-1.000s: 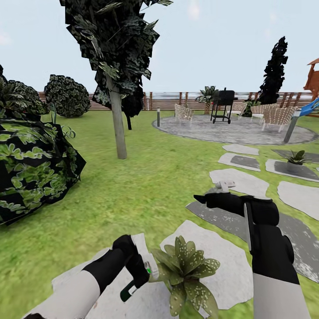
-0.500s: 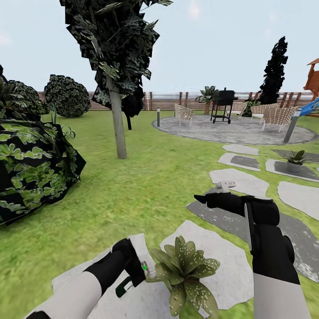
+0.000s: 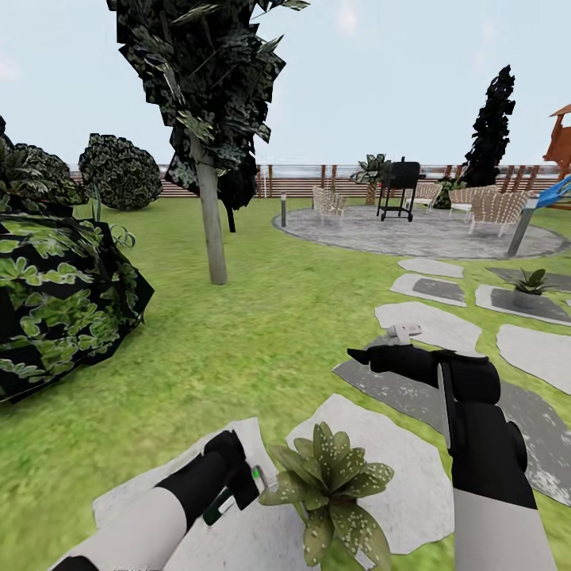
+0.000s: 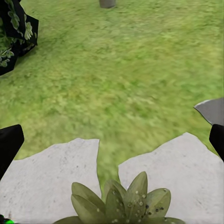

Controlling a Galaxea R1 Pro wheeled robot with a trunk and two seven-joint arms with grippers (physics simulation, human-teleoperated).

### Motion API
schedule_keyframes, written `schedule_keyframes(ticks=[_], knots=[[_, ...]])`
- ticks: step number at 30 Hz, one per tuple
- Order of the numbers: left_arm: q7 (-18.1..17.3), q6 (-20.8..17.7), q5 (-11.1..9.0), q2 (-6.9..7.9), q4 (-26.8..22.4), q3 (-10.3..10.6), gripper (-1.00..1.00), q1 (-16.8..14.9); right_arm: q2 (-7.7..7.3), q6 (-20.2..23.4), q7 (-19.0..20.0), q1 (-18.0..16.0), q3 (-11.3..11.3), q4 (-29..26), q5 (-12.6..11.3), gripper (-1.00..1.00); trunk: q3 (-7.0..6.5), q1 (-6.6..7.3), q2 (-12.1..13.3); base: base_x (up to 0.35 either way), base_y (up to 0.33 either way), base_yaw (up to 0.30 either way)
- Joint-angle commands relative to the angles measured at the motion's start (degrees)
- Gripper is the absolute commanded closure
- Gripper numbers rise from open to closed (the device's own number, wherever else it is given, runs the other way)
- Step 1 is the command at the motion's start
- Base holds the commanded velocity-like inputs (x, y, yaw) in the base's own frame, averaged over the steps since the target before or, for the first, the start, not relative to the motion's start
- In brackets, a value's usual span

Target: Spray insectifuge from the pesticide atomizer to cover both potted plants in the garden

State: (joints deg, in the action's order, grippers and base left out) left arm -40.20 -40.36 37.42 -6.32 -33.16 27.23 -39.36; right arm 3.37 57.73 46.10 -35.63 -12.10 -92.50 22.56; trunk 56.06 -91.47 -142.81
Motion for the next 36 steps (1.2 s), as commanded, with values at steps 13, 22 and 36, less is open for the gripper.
schedule_keyframes(ticks=[13, 22, 36], knots=[[7.75, 4.68, -3.26, -0.64, 6.65, -4.23, 1.0, -0.72, 0.02, 0.19, 0.66, -0.07, -0.13, -0.05, 0.55, -1.0, 0.06, 0.01, -0.03, 0.0, 0.0, 0.0], [6.83, 11.56, -3.23, -0.66, 12.11, -4.09, 1.0, -1.92, -0.03, 0.33, 0.56, -0.97, -2.42, -0.12, 0.48, -1.0, 0.06, 0.01, -0.03, 0.0, 0.0, -0.025], [2.06, 9.06, -2.95, -0.86, 12.99, -3.92, 1.0, -5.24, 0.03, 0.43, 0.56, -1.05, -2.49, -0.14, 0.47, -1.0, 0.06, 0.01, -0.03, 0.0, 0.0, -0.161]])
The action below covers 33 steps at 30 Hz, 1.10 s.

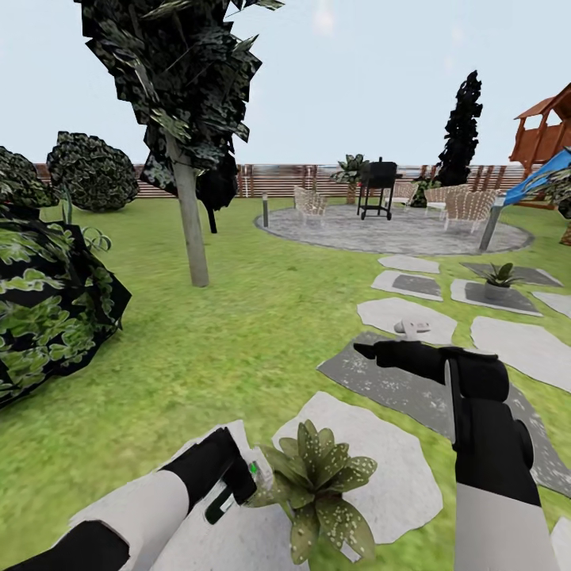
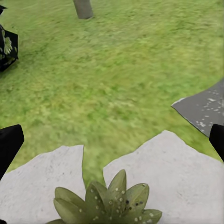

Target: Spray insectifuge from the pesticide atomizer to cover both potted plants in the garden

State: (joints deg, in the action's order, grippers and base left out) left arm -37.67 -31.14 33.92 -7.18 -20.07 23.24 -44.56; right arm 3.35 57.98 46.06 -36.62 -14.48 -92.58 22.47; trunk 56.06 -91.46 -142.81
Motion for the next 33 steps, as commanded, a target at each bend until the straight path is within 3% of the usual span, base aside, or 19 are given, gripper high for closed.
schedule_keyframes(ticks=[1, 5, 7, 11, 17, 25, 28, 33], knots=[[-2.42, -0.2, 0.66, 0.03, -0.18, 0.05, 1.0, -1.16, 0.07, 0.15, 0.57, 0.0, -0.11, -0.06, 0.56, -1.0, 0.07, 0.01, -0.02, 0.0, 0.0, -0.005], [-6.35, -0.3, 0.57, 0.07, -0.64, 0.05, 1.0, -4.0, 0.15, 0.05, 0.56, 0.12, -0.06, -0.06, 0.55, -1.0, 0.07, 0.01, -0.02, 0.0, 0.0, -0.001], [-8.81, -2.36, 0.77, -0.26, -0.8, 0.21, 1.0, -5.93, 0.1, 0.04, 0.58, 0.13, -0.03, -0.06, 0.55, -1.0, 0.07, 0.01, -0.02, 0.0, 0.0, 0.0], [-10.11, -6.05, 0.86, -0.59, -0.86, 0.56, 1.0, -7.0, 0.13, 0.03, 0.59, 0.14, -0.02, -0.06, 0.55, -1.0, 0.07, 0.01, -0.02, 0.0, 0.0, 0.0], [-12.74, -8.75, 0.8, -1.57, -0.93, 4.39, 1.0, -8.62, 0.17, 0.01, 0.53, 0.14, -0.02, -0.06, 0.57, -1.0, 0.07, 0.01, -0.02, 0.0, 0.0, 0.0], [-14.84, -10.68, 1.47, -1.84, -1.09, 4.73, 1.0, -9.26, 0.15, -0.06, 0.52, 0.27, 0.24, -0.06, 0.56, -1.0, 0.07, 0.01, -0.02, 0.0, 0.0, 0.0], [-14.17, -13.98, 1.49, -1.69, -0.38, 4.74, 1.0, -9.37, 0.09, -0.06, 0.52, 0.18, 0.25, -0.06, 0.58, -1.0, 0.07, 0.01, -0.02, 0.0, 0.0, 0.0], [-8.57, -14.59, 1.32, -1.85, 1.21, 4.74, 1.0, -9.12, 0.04, -0.06, 0.52, 0.09, 0.19, -0.06, 0.56, -1.0, 0.07, 0.01, -0.02, 0.0, 0.0, 0.0]])
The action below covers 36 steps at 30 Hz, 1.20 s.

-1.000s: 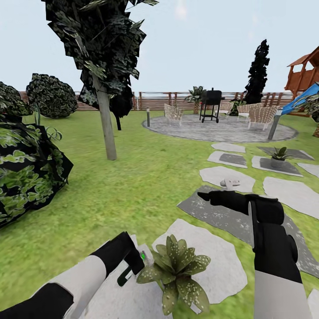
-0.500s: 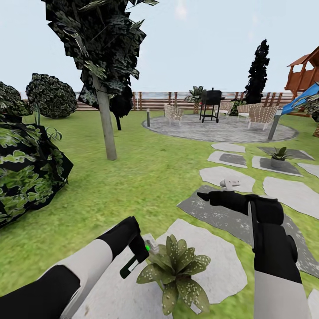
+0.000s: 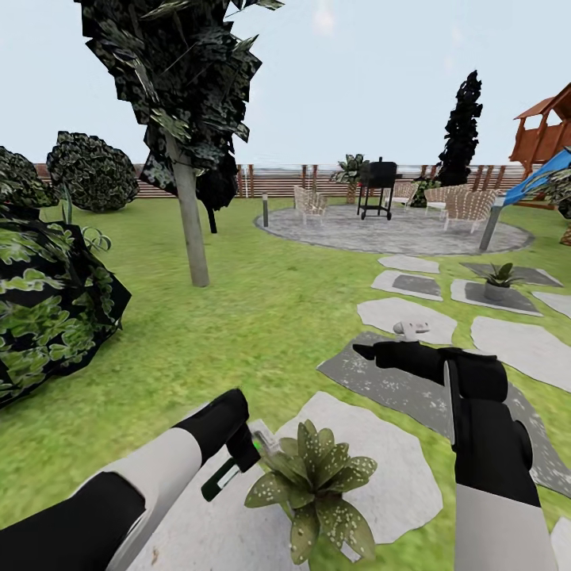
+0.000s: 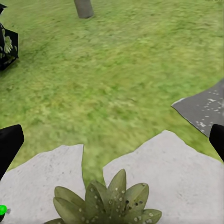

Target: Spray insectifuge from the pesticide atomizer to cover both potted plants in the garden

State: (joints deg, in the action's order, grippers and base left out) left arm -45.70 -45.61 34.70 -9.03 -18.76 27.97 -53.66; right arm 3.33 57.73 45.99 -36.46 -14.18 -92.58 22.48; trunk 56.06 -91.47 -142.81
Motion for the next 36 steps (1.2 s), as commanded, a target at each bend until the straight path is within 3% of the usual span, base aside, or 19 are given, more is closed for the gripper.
schedule_keyframes(ticks=[1, 4, 13, 19, 33, 36], knots=[[0.38, -0.11, 0.5, -0.01, 0.05, -0.01, 1.0, 0.08, 0.04, 0.19, 0.59, -0.07, -0.12, -0.06, 0.55, -1.0, 0.06, 0.01, -0.03, 0.0, 0.0, 0.0], [2.63, -0.09, 0.1, 0.12, 0.39, -0.09, 1.0, 0.35, 0.09, 0.19, 0.63, -0.09, -0.14, -0.06, 0.55, -1.0, 0.06, 0.01, -0.03, 0.0, 0.0, -0.098], [2.98, 0.08, -0.34, 0.03, 0.54, -0.43, 1.0, 1.7, 0.1, 0.19, 0.65, -0.1, -0.14, -0.06, 0.55, -1.0, 0.06, 0.01, -0.03, 0.0, 0.0, -0.142], [2.75, 0.83, -1.66, 0.15, 2.31, -0.71, 1.0, 2.8, 0.15, 0.19, 0.64, 0.01, -0.14, -0.06, 0.55, -1.0, 0.06, 0.01, -0.03, 0.0, 0.0, -0.006], [2.97, -0.52, -1.05, 0.1, 2.35, -0.76, 1.0, 1.8, 0.21, 0.19, 0.67, 0.08, -0.04, -0.06, 0.55, -1.0, 0.06, 0.01, -0.03, 0.0, 0.0, -0.022], [4.86, -1.55, -1.04, 0.01, 2.33, -0.78, 1.0, 1.66, 0.26, 0.19, 0.68, 0.14, 0.02, -0.06, 0.55, -1.0, 0.06, 0.01, -0.03, 0.0, 0.0, -0.001]])
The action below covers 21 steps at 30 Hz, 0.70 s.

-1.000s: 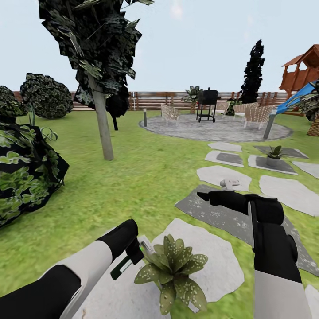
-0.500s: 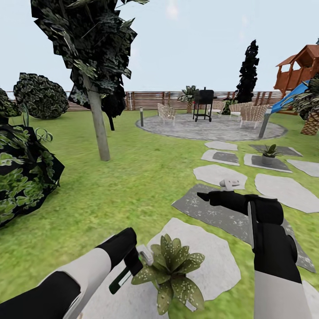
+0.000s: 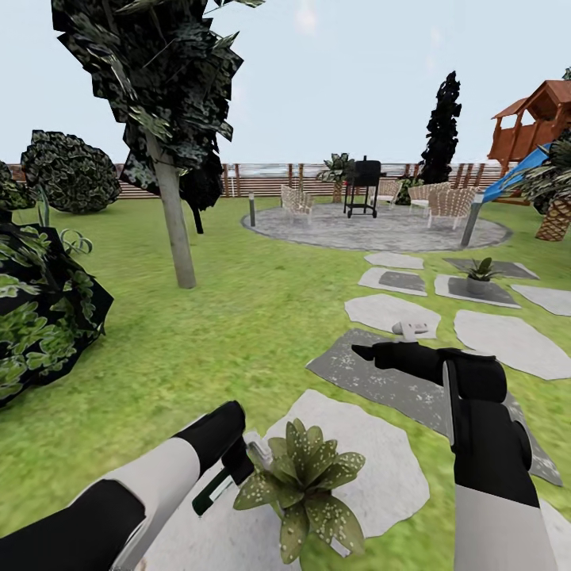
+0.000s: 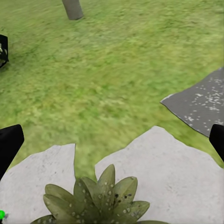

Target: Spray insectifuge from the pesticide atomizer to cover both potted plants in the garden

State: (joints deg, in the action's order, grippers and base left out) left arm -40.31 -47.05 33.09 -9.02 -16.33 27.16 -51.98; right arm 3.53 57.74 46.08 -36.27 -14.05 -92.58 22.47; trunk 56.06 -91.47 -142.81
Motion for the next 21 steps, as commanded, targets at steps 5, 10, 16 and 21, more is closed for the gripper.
schedule_keyframes(ticks=[5, 10, 16, 21], knots=[[0.07, -1.57, 0.58, -0.11, -0.18, 0.07, 1.0, -1.36, 0.07, 0.18, 0.59, -0.03, -0.1, -0.05, 0.55, -1.0, 0.06, 0.01, -0.03, 0.0, 0.0, 0.0], [-0.15, -7.32, 1.04, -0.04, -5.42, 0.66, 1.0, -3.51, 0.03, 0.18, 0.59, -0.09, -0.1, -0.05, 0.55, -1.0, 0.06, 0.01, -0.03, 0.0, 0.0, 0.0], [-0.21, -8.06, 1.23, 0.17, -7.03, 0.78, 1.0, -3.8, 0.04, 0.18, 0.59, -0.12, -0.1, -0.05, 0.55, -1.0, 0.06, 0.01, -0.03, 0.0, 0.0, 0.0], [-0.19, -7.73, 1.26, 0.15, -7.06, 0.79, 1.0, -3.9, -0.01, 0.18, 0.59, -0.12, -0.1, -0.05, 0.55, -1.0, 0.06, 0.01, -0.03, 0.0, 0.0, 0.0]])
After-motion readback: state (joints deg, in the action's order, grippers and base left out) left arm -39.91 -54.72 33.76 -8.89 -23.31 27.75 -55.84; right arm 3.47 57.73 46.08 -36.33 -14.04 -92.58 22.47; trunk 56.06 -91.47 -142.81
